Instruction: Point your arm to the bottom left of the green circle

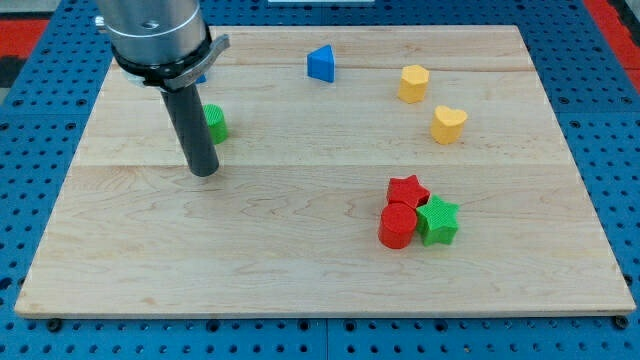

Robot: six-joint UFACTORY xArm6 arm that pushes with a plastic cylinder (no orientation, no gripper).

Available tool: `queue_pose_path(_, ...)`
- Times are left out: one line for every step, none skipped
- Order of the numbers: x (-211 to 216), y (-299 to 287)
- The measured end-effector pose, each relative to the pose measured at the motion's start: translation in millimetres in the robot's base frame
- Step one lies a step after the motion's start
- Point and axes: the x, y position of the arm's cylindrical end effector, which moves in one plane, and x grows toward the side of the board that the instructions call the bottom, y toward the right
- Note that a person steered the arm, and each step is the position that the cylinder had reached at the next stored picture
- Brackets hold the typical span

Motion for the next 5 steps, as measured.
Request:
queue_pose_path(0,8)
queue_pose_path(-5,11)
queue_pose_path(-30,17)
queue_pose_path(-30,12)
queue_pose_path(-55,-66)
